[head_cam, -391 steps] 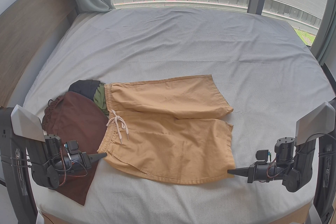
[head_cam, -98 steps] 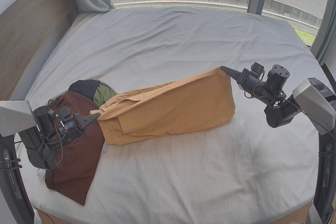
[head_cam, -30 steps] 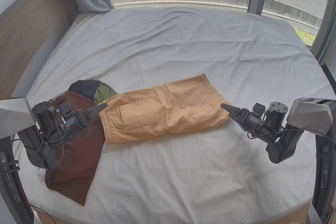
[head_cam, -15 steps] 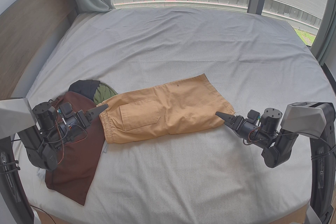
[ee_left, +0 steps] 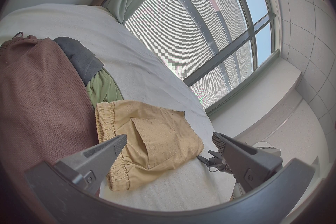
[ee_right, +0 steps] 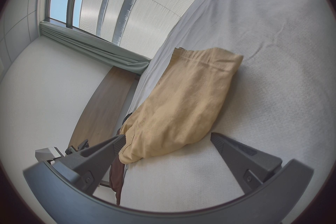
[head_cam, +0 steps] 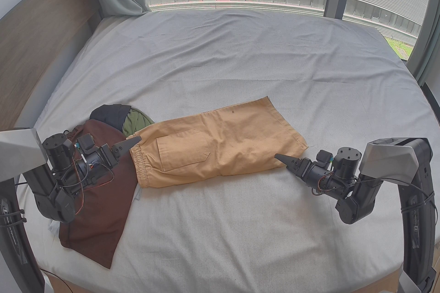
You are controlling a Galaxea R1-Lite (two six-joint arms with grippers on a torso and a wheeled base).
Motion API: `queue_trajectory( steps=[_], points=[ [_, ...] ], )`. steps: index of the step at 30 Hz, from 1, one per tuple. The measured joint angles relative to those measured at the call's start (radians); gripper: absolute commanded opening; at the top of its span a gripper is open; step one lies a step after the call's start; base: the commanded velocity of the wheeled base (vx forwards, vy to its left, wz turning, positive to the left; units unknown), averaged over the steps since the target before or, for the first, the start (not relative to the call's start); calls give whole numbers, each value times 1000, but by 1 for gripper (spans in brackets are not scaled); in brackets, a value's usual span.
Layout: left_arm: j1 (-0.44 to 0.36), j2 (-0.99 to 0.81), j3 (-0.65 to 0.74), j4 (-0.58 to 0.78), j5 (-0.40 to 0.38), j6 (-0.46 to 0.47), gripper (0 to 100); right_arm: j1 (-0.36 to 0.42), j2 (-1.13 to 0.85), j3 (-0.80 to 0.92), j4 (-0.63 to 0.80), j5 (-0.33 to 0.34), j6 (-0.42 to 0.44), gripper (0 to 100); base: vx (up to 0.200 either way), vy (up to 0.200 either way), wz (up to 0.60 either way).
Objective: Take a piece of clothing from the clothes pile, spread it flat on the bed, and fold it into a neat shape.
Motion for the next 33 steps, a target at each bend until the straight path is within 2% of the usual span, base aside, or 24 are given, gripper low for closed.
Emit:
queue_trajectory(
  steps=[7, 13, 17, 23, 33],
  points=[
    [-1, 1, 1, 0, 0, 1, 100, 28, 47, -48, -1, -6, 3, 100, 0, 0, 0],
    [0, 4, -1, 0, 0, 1, 100, 63, 100, -134, -1, -66, 4, 100, 0, 0, 0],
    [1, 6, -1, 0, 0, 1, 100, 84, 123, -174, -4, -80, 7, 100, 0, 0, 0],
    [0, 7, -1, 0, 0, 1, 100, 107, 149, -241, -5, -144, 40, 100, 0, 0, 0],
    [1, 7, 1, 0, -1, 1, 100, 120, 166, -268, -8, -153, 53, 100, 0, 0, 0]
  ],
)
